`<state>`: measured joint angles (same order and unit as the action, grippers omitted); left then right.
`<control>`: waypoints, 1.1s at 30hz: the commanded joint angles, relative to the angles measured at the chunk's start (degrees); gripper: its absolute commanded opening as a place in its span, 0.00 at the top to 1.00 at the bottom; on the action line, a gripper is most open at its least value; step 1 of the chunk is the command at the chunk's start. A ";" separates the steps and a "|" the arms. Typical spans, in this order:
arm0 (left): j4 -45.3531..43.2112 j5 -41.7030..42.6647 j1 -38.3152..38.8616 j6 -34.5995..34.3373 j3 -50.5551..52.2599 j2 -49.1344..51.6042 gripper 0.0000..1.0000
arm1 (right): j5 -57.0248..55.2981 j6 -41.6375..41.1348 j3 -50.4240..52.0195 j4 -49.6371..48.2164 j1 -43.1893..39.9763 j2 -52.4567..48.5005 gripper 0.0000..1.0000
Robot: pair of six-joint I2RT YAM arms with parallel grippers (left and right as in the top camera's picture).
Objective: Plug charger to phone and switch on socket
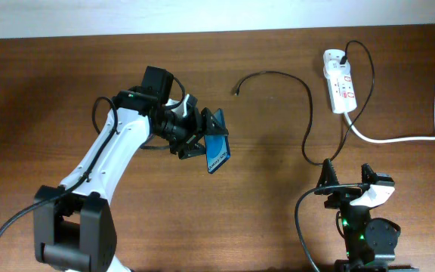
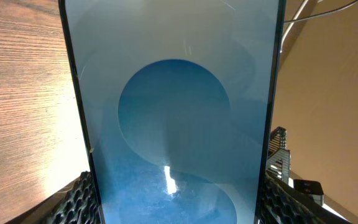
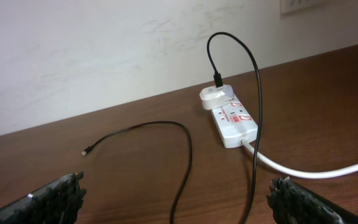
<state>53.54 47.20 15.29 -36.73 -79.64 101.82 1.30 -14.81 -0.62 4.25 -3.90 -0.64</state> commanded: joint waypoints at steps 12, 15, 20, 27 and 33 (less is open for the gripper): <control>0.13 2.58 -0.46 -0.42 -1.53 -0.13 0.54 | -0.48 -0.22 0.31 0.28 -0.24 0.17 0.02; 0.13 2.58 -0.46 -0.42 -1.53 -0.13 0.54 | -0.48 -0.22 0.31 0.28 -0.24 0.17 0.02; 0.15 2.60 -0.46 -0.39 -1.53 -0.13 0.55 | -0.48 -0.22 0.31 0.28 -0.24 0.17 0.02; 0.26 2.80 -0.44 -0.42 -1.53 -0.13 0.55 | -0.48 -0.22 0.31 0.28 -0.24 0.17 0.02; 0.37 2.97 -0.44 -0.37 -1.53 -0.13 0.55 | -0.48 -0.22 0.31 0.28 -0.24 0.17 0.02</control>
<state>53.84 47.62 15.29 -36.73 -79.64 101.82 1.30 -14.85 -0.62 4.25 -3.90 -0.64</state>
